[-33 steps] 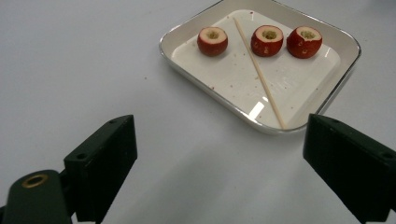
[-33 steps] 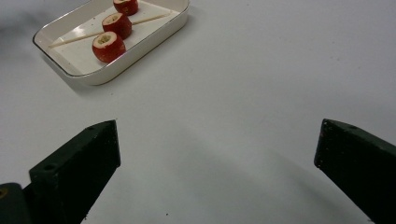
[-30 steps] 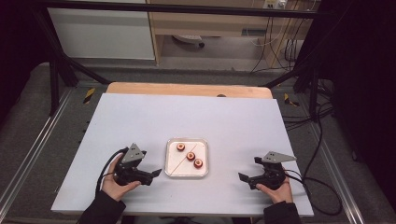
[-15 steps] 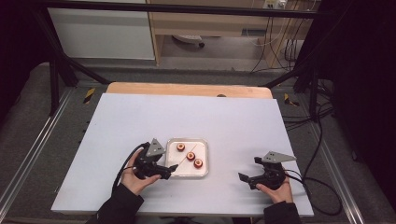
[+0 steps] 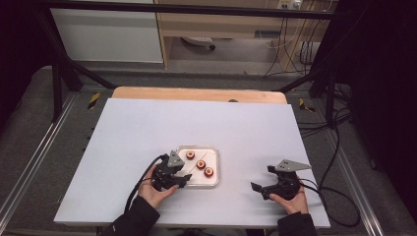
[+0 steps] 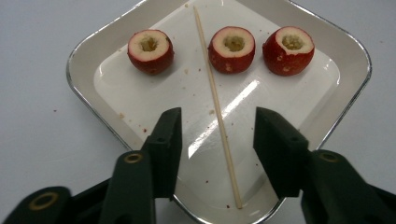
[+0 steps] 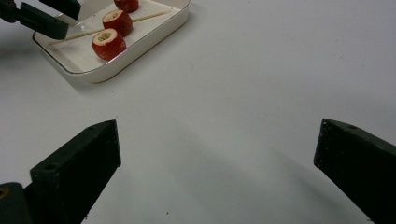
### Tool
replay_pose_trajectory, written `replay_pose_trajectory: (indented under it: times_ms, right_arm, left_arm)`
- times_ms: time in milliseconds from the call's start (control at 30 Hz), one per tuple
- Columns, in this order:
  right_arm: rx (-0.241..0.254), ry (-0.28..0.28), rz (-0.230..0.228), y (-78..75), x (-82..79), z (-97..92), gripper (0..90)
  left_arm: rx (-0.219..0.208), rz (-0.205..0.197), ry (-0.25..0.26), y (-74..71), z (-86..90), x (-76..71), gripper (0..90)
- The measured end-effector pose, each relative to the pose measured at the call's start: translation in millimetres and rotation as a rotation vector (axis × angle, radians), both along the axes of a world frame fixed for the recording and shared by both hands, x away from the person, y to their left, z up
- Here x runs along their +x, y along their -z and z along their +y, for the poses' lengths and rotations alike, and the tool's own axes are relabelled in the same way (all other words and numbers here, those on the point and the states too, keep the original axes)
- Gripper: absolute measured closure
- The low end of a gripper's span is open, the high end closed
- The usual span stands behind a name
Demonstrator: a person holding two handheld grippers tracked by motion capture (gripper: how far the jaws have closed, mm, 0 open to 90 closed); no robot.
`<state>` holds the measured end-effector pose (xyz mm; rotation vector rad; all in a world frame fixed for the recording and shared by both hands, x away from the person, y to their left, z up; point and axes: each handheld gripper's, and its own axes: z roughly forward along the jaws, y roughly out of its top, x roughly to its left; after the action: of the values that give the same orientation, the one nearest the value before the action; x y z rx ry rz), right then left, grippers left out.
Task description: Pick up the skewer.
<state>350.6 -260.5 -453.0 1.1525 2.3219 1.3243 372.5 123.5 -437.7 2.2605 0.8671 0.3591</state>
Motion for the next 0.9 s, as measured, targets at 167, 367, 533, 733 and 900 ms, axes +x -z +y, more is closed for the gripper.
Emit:
replay_pose_trajectory:
  times_ms: [167, 367, 533, 733, 900]
  right_arm:
    - [0.000, -0.001, 0.001, 0.3, 0.1, 0.3, 1.2]
    - [-0.001, -0.002, -0.006, 0.1, 0.5, -0.3, 1.2]
    - [-0.001, -0.001, 0.001, 0.3, 0.3, 0.3, 1.3]
    - [0.002, -0.002, 0.000, 0.2, 0.3, 0.3, 1.3]
    - [0.002, -0.003, -0.002, 0.2, 0.6, 0.1, 1.3]
  left_arm:
    - [0.009, 0.007, -0.014, 5.0, -3.9, -1.4, 69.3]
    - [-0.011, -0.015, -0.052, 7.5, -5.5, -4.8, 77.7]
    - [-0.016, -0.019, -0.074, 8.2, -7.1, -6.8, 83.5]
    - [-0.044, -0.009, -0.115, 9.3, -6.4, -7.5, 87.8]
    - [-0.070, 0.003, -0.124, 10.0, -4.8, -7.5, 88.5]
